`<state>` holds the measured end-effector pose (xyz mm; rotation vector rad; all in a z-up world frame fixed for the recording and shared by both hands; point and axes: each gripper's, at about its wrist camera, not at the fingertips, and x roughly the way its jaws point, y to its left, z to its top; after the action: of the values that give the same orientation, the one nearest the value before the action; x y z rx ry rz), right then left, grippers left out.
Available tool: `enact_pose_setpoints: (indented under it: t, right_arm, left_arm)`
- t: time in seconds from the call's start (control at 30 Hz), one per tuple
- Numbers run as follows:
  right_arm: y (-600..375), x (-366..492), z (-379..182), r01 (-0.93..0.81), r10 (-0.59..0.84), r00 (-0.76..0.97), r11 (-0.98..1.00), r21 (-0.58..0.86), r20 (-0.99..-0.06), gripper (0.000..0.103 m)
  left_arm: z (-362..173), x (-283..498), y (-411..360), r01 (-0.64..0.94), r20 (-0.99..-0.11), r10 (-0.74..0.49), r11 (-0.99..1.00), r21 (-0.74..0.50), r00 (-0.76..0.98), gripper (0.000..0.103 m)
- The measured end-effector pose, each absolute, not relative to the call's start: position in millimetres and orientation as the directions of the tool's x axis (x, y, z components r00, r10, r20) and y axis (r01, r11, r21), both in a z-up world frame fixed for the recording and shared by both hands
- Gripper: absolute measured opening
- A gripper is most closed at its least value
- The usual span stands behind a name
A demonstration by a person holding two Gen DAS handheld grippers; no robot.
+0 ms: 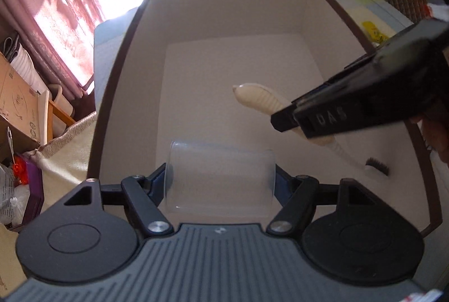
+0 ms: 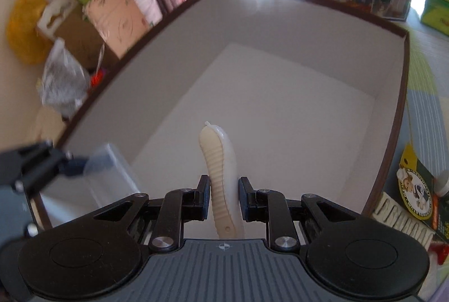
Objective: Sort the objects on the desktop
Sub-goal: 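Carry both items over the shoebox and release them inside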
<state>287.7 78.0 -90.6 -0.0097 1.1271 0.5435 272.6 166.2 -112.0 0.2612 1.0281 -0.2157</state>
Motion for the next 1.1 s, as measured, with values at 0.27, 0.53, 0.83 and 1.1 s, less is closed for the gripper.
enact_pose_setpoints:
  t: [0.27,0.53,0.83,1.1]
  right_arm:
    - [88,274,-95,-0.495,0.368,0.305,0.849,0.184,-0.878,0.018]
    - [94,273,-93,-0.522,0.356,0.316,0.84,0.152,-0.88,0.018]
    - [90,259,-72,-0.566,0.363,0.392,0.82,0.09,-0.845,0.064]
    - [75,245,-51,-0.583,0.409,0.451,0.808,0.085,-0.794,0.086]
  left_arm:
    - [-121,278,167,0.284,-0.883,-0.035,0.952,0.114,0.469,0.07]
    - [-120,281,169,0.262,-0.879,-0.022,0.958,0.119,0.477,0.071]
    - [-110,277,165,0.245,-0.861,-0.018,0.962,0.124,0.508,0.089]
    - [-90,262,159,0.205,-0.836,-0.01,0.971,0.123,0.549,0.094]
